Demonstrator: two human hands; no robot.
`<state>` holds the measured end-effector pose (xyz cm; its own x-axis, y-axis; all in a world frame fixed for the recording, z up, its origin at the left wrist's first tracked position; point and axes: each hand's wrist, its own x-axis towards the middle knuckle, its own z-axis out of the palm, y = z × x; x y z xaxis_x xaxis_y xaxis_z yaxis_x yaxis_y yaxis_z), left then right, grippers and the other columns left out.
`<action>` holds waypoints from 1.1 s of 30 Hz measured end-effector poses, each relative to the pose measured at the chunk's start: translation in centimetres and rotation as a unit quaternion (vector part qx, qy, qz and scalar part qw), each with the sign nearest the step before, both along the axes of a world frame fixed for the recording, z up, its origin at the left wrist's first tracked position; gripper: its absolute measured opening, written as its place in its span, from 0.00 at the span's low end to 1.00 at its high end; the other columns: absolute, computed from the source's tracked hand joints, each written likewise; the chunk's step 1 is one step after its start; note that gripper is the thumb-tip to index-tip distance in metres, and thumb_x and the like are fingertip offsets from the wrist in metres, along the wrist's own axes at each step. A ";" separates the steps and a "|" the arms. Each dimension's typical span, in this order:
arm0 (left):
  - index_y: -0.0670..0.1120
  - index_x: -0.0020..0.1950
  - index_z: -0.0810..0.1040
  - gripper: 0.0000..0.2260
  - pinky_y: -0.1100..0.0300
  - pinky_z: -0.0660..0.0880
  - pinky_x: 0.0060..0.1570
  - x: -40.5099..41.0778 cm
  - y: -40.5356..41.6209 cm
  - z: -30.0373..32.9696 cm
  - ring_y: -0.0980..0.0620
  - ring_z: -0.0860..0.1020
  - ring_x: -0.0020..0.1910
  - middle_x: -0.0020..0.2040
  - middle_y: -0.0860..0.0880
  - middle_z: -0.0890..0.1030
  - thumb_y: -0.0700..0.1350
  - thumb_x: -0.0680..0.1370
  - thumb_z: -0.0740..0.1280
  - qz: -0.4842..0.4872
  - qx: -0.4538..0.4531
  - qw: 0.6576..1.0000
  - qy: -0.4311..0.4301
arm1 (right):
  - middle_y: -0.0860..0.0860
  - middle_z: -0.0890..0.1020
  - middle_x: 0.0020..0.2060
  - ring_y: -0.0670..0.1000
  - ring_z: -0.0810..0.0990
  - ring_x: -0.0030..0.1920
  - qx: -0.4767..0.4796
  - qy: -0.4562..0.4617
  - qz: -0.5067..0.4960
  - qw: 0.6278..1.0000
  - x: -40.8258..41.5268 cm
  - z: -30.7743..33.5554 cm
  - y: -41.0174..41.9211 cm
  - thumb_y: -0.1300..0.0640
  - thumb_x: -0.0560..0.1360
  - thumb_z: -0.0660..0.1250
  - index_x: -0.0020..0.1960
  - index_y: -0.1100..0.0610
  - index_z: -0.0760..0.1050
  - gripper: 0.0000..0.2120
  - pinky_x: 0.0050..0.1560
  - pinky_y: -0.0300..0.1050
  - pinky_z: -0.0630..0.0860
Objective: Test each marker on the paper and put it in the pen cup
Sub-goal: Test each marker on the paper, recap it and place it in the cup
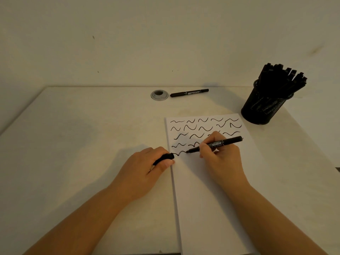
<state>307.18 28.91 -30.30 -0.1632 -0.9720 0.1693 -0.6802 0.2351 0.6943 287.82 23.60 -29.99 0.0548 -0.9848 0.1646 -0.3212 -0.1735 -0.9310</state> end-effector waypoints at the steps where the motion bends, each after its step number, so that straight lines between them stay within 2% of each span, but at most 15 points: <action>1: 0.56 0.46 0.73 0.15 0.52 0.73 0.40 0.0 0.0 0.0 0.54 0.76 0.39 0.43 0.48 0.82 0.62 0.74 0.52 0.001 -0.001 1.000 0.002 | 0.53 0.77 0.29 0.50 0.71 0.27 -0.005 -0.008 -0.019 1.000 -0.1 0.1 0.0 0.56 0.69 0.64 0.35 0.50 0.72 0.05 0.30 0.46 0.69; 2: 0.56 0.46 0.73 0.14 0.55 0.72 0.39 0.0 0.0 0.0 0.57 0.75 0.37 0.42 0.49 0.82 0.61 0.74 0.53 0.003 -0.004 1.000 0.004 | 0.51 0.78 0.29 0.52 0.73 0.28 -0.010 -0.020 -0.040 0.999 -0.1 0.3 0.0 0.57 0.70 0.64 0.35 0.50 0.72 0.06 0.31 0.48 0.72; 4: 0.56 0.44 0.74 0.11 0.62 0.68 0.35 0.0 -0.1 0.0 0.59 0.72 0.33 0.38 0.52 0.80 0.59 0.75 0.55 0.014 -0.012 1.000 0.013 | 0.48 0.80 0.29 0.48 0.77 0.30 -0.011 -0.058 -0.064 0.996 -0.3 0.6 0.0 0.59 0.73 0.64 0.37 0.49 0.73 0.08 0.35 0.49 0.75; 6: 0.55 0.41 0.73 0.09 0.65 0.65 0.32 0.0 -0.1 0.0 0.59 0.70 0.31 0.32 0.56 0.76 0.56 0.76 0.57 0.023 -0.016 0.999 0.024 | 0.47 0.80 0.27 0.43 0.76 0.29 0.001 -0.103 -0.056 0.993 -0.3 0.9 0.0 0.60 0.74 0.64 0.38 0.51 0.74 0.07 0.33 0.40 0.74; 8: 0.56 0.38 0.71 0.08 0.68 0.63 0.30 -0.1 -0.2 0.1 0.60 0.69 0.30 0.30 0.58 0.73 0.54 0.76 0.57 0.024 -0.015 0.999 0.023 | 0.46 0.78 0.26 0.43 0.74 0.27 0.017 -0.140 -0.026 0.990 -0.3 1.2 -0.1 0.63 0.74 0.64 0.39 0.54 0.74 0.07 0.31 0.34 0.71; 11: 0.60 0.37 0.67 0.08 0.69 0.62 0.30 -0.3 0.0 0.2 0.60 0.70 0.30 0.32 0.64 0.75 0.53 0.76 0.57 0.019 -0.009 1.000 0.016 | 0.48 0.77 0.25 0.46 0.72 0.25 0.059 -0.202 0.034 0.977 -0.1 1.3 -0.2 0.66 0.74 0.64 0.38 0.55 0.74 0.09 0.27 0.36 0.69; 14: 0.61 0.36 0.66 0.08 0.70 0.64 0.30 -0.4 0.0 0.3 0.61 0.71 0.29 0.32 0.66 0.74 0.53 0.76 0.57 0.016 -0.005 1.000 0.017 | 0.50 0.76 0.24 0.48 0.71 0.25 0.106 -0.286 0.087 0.948 0.0 1.1 -0.2 0.65 0.75 0.62 0.34 0.51 0.76 0.15 0.25 0.37 0.68; 16: 0.61 0.36 0.66 0.08 0.70 0.64 0.30 -0.4 0.0 0.4 0.61 0.71 0.29 0.32 0.66 0.75 0.54 0.76 0.57 0.016 -0.005 1.000 0.015 | 0.52 0.77 0.24 0.48 0.72 0.25 0.121 -0.324 0.102 0.933 0.0 1.0 -0.2 0.61 0.72 0.62 0.34 0.54 0.76 0.09 0.25 0.38 0.68; 18: 0.61 0.36 0.66 0.08 0.70 0.64 0.30 -0.4 0.0 0.3 0.61 0.71 0.28 0.31 0.66 0.75 0.54 0.76 0.57 0.014 -0.006 1.000 0.014 | 0.52 0.77 0.24 0.49 0.72 0.24 0.124 -0.328 0.107 0.931 0.0 0.9 -0.1 0.58 0.70 0.61 0.36 0.57 0.73 0.05 0.24 0.37 0.68; 21: 0.62 0.36 0.67 0.09 0.69 0.63 0.29 -0.4 0.0 0.3 0.60 0.70 0.28 0.31 0.65 0.75 0.53 0.76 0.57 0.011 -0.011 1.000 0.012 | 0.52 0.77 0.24 0.48 0.72 0.24 0.117 -0.313 0.111 0.936 0.0 0.7 -0.1 0.61 0.73 0.60 0.36 0.57 0.72 0.07 0.24 0.37 0.68; 25: 0.61 0.36 0.67 0.09 0.69 0.63 0.29 -0.3 0.0 0.3 0.60 0.70 0.28 0.32 0.65 0.75 0.53 0.76 0.57 0.007 -0.015 1.000 0.010 | 0.52 0.78 0.24 0.49 0.72 0.25 0.116 -0.297 0.115 0.941 0.1 0.8 -0.1 0.60 0.72 0.61 0.36 0.57 0.73 0.06 0.24 0.37 0.69; 29: 0.61 0.36 0.68 0.09 0.69 0.63 0.28 -0.4 0.0 0.4 0.60 0.69 0.27 0.30 0.65 0.74 0.52 0.76 0.57 0.000 -0.018 1.000 0.019 | 0.52 0.78 0.25 0.48 0.73 0.25 0.108 -0.274 0.133 0.946 0.2 1.0 0.3 0.66 0.76 0.58 0.36 0.56 0.74 0.13 0.25 0.37 0.69; 33: 0.60 0.36 0.68 0.08 0.71 0.63 0.27 -0.6 0.0 0.5 0.60 0.69 0.26 0.30 0.66 0.74 0.52 0.76 0.58 -0.003 -0.013 1.000 0.022 | 0.53 0.80 0.26 0.48 0.75 0.26 0.105 -0.235 0.151 0.955 0.2 1.3 0.7 0.69 0.76 0.59 0.38 0.59 0.72 0.10 0.26 0.37 0.71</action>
